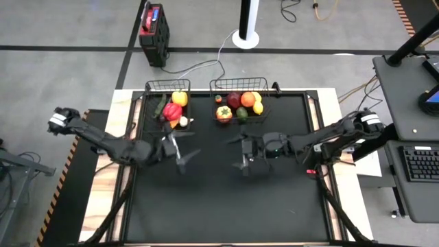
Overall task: Sort produce into baskets
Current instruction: Return to Home Position
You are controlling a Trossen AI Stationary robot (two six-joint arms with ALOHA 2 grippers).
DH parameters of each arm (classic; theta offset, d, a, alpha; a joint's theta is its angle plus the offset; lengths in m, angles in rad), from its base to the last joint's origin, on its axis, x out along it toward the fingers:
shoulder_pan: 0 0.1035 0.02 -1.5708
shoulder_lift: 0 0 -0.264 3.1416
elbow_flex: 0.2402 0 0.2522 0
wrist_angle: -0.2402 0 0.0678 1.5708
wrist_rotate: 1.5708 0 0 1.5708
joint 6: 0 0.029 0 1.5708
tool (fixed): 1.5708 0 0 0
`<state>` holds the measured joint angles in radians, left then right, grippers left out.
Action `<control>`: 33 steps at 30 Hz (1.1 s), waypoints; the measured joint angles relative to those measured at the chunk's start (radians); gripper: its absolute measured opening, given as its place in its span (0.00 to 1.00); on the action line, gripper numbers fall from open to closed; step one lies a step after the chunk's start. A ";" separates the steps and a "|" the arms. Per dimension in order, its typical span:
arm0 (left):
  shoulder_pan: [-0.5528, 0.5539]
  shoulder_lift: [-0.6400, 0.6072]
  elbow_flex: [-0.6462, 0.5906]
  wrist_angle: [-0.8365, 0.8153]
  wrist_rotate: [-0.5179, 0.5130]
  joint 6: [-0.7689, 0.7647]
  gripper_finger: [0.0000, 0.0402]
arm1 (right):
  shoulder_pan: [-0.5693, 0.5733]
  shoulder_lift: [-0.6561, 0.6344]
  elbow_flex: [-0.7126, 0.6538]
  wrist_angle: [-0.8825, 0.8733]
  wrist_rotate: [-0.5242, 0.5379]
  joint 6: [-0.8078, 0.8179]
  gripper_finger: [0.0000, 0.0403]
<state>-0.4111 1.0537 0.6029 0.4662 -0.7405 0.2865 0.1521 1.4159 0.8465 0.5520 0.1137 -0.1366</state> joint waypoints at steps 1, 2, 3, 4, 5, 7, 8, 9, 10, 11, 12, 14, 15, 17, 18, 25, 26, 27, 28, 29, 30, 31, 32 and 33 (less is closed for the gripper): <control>0.038 -0.008 -0.003 -0.031 0.003 -0.009 0.68 | -0.007 -0.012 -0.003 -0.001 -0.006 -0.010 0.82; 0.070 -0.023 -0.010 -0.056 0.008 -0.019 0.67 | -0.011 -0.026 -0.007 0.001 -0.010 -0.017 0.82; 0.095 -0.043 -0.020 -0.081 0.016 -0.027 0.67 | -0.013 -0.044 -0.017 -0.001 -0.011 -0.026 0.82; 0.115 -0.066 -0.032 -0.100 0.024 -0.034 0.66 | -0.016 -0.063 -0.030 -0.010 -0.013 -0.038 0.82; 0.128 -0.091 -0.047 -0.114 0.026 -0.041 0.66 | -0.016 -0.083 -0.044 -0.017 -0.014 -0.043 0.82; 0.133 -0.158 -0.084 -0.169 0.027 -0.055 0.64 | -0.021 -0.131 -0.081 -0.024 -0.016 -0.047 0.82; 0.132 -0.195 -0.100 -0.184 0.029 -0.067 0.63 | -0.023 -0.156 -0.101 -0.023 -0.016 -0.047 0.82; 0.128 -0.239 -0.119 -0.196 0.035 -0.080 0.63 | -0.027 -0.182 -0.122 -0.022 -0.015 -0.044 0.82; 0.122 -0.287 -0.141 -0.210 0.035 -0.094 0.62 | -0.030 -0.208 -0.145 -0.021 -0.014 -0.041 0.82; 0.118 -0.330 -0.160 -0.229 0.035 -0.105 0.62 | -0.034 -0.232 -0.168 -0.020 -0.013 -0.038 0.82; 0.115 -0.372 -0.178 -0.244 0.036 -0.117 0.62 | -0.037 -0.258 -0.193 -0.019 -0.013 -0.032 0.82; 0.111 -0.449 -0.221 -0.263 0.036 -0.130 0.61 | -0.042 -0.308 -0.241 -0.012 -0.013 -0.016 0.82; 0.111 -0.484 -0.239 -0.265 0.037 -0.132 0.61 | -0.044 -0.337 -0.266 -0.006 -0.013 -0.013 0.82; 0.111 -0.544 -0.269 -0.255 0.048 -0.128 0.61 | -0.046 -0.390 -0.315 0.020 -0.010 -0.009 0.82; 0.111 -0.571 -0.285 -0.255 0.048 -0.122 0.61 | -0.048 -0.418 -0.337 0.036 -0.009 -0.008 0.82; 0.142 -0.699 -0.393 -0.258 0.043 -0.132 0.61 | -0.064 -0.601 -0.469 0.064 -0.009 0.012 0.82; 0.146 -0.710 -0.410 -0.258 0.043 -0.146 0.61 | -0.066 -0.624 -0.487 0.068 -0.009 0.015 0.82; 0.150 -0.724 -0.428 -0.258 0.043 -0.158 0.61 | -0.066 -0.646 -0.508 0.077 -0.008 0.018 0.82; 0.153 -0.737 -0.445 -0.260 0.043 -0.168 0.61 | -0.066 -0.667 -0.529 0.093 -0.008 0.020 0.82; 0.155 -0.748 -0.460 -0.260 0.043 -0.177 0.61 | -0.066 -0.686 -0.550 0.110 -0.008 0.021 0.82; 0.157 -0.758 -0.474 -0.260 0.043 -0.187 0.61 | -0.066 -0.708 -0.573 0.128 -0.008 0.022 0.82; 0.159 -0.769 -0.487 -0.259 0.043 -0.197 0.61 | -0.066 -0.731 -0.595 0.146 -0.008 0.024 0.82; 0.161 -0.780 -0.500 -0.258 0.043 -0.206 0.61 | -0.066 -0.751 -0.615 0.166 -0.008 0.024 0.82; 0.161 -0.789 -0.512 -0.258 0.043 -0.215 0.61 | -0.066 -0.774 -0.635 0.182 -0.008 0.025 0.82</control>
<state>-0.2504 0.2648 0.0909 0.2081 -0.6975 0.0710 0.0860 0.6418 0.2116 0.7336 0.1055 -0.1120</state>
